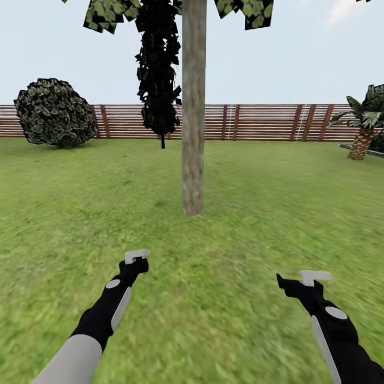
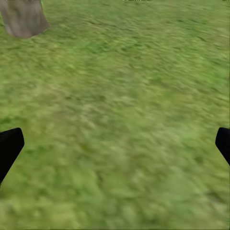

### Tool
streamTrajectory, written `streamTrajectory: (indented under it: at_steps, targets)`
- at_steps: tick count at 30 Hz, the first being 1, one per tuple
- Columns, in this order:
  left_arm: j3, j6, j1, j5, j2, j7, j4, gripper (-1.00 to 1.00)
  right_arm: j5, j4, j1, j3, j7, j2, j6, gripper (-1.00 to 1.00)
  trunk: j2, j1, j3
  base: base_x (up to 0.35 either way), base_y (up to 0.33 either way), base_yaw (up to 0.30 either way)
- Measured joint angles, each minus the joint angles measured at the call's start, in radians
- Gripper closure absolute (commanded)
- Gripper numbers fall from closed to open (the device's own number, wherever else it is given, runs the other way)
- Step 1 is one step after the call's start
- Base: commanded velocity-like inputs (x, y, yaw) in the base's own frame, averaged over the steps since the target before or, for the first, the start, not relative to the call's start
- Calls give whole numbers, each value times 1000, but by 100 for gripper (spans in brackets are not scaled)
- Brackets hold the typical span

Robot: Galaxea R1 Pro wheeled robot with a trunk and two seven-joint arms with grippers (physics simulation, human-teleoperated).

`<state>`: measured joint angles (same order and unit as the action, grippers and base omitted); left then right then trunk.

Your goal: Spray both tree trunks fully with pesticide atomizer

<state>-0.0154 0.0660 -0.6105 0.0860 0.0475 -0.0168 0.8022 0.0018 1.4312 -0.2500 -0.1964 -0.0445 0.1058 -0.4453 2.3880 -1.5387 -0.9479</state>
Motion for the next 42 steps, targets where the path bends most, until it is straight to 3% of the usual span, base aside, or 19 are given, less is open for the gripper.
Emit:
streamTrajectory:
  at_steps: [33, 42]
  targets:
    - [-2, 0, 0, 0, 0, 1, 0, 100, 1, 0, 0, 0, 0, 0, 0, -100, 0, 0, 0, 325, 0, 0]
    - [-3, 0, 0, 0, 0, 1, 1, 100, 5, -1, 0, 0, 1, 0, 0, -100, 0, 0, 0, 199, 0, 0]
